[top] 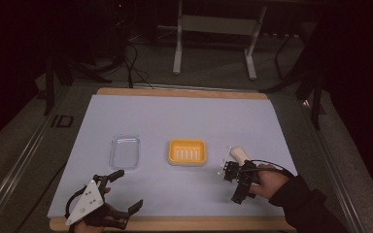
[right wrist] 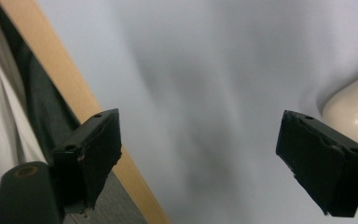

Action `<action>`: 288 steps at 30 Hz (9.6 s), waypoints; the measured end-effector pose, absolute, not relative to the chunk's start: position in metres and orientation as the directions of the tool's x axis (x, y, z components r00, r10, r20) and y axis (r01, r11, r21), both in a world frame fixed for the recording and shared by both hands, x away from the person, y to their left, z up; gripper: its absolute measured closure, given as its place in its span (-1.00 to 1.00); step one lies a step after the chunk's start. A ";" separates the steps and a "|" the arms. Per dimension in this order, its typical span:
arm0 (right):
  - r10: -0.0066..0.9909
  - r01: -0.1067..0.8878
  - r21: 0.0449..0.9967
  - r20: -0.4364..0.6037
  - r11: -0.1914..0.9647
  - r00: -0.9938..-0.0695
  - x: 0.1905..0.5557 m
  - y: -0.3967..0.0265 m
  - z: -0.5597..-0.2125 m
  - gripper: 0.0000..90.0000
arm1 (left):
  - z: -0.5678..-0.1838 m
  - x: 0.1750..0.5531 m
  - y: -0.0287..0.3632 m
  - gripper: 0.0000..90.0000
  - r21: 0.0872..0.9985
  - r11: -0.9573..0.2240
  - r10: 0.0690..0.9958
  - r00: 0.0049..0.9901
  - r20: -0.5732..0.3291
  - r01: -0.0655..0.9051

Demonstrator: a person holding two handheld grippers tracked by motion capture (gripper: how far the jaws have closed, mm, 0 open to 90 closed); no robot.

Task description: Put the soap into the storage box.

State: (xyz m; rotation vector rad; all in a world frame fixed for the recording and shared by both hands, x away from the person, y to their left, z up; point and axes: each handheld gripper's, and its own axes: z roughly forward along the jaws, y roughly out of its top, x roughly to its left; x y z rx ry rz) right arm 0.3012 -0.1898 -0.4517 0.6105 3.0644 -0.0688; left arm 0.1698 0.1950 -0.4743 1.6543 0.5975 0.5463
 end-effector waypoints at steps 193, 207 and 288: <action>0.093 0.087 0.244 -0.013 0.966 -0.996 0.398 -0.171 -0.389 0.10 | -0.475 0.170 0.194 -0.97 0.986 -0.138 0.633 0.774 0.017 0.091; 0.041 0.025 0.274 -0.054 0.961 -0.998 0.398 -0.150 -0.375 0.10 | -0.474 0.170 0.194 -0.97 0.987 -0.137 0.632 0.775 0.017 0.089; -0.042 -0.056 0.339 -0.047 0.939 -0.998 0.425 -0.088 -0.472 0.10 | -0.472 0.167 0.192 -0.97 0.986 -0.142 0.611 0.791 0.022 0.083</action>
